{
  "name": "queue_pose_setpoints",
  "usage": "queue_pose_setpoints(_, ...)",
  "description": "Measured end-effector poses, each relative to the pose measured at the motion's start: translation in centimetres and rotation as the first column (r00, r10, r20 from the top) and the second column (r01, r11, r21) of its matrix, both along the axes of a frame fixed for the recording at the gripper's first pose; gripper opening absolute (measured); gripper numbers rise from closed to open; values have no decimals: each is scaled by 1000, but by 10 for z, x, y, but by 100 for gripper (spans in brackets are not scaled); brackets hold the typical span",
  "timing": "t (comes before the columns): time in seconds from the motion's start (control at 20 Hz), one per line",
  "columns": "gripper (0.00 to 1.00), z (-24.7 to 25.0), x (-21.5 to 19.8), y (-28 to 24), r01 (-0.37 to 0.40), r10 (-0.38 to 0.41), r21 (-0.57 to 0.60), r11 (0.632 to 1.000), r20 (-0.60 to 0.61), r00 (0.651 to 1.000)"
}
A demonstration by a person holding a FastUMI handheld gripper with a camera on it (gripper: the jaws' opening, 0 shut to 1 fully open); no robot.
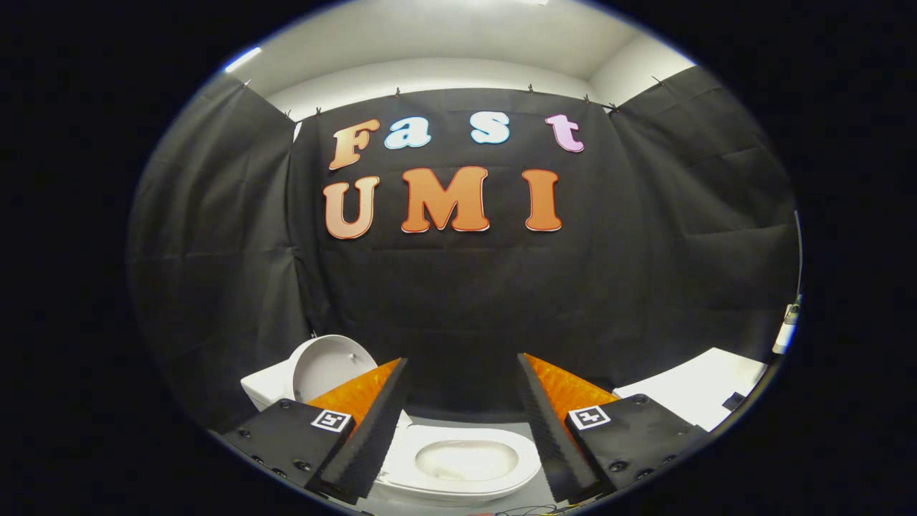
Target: Open the toilet lid.
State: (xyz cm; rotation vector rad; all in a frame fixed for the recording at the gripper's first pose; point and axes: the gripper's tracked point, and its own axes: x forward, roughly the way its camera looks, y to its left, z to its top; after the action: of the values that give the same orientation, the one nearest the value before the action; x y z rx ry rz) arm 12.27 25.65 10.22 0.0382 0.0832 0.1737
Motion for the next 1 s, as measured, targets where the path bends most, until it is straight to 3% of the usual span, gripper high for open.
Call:
queue_pose_setpoints(0.3, 94, 15, -31, -104, 54, -55, 67, 996, 12, 998)
queue_pose_setpoints(0.5, 94, 15, -51, -160, 110, -112, 44, 993, 27, 993)
queue_pose_setpoints(0.75, 94, 23, -58, -180, 106, -107, 56, 993, 11, 994)
queue_pose_setpoints(1.0, 94, 37, -77, -199, 104, -104, -1, 995, 75, 992)
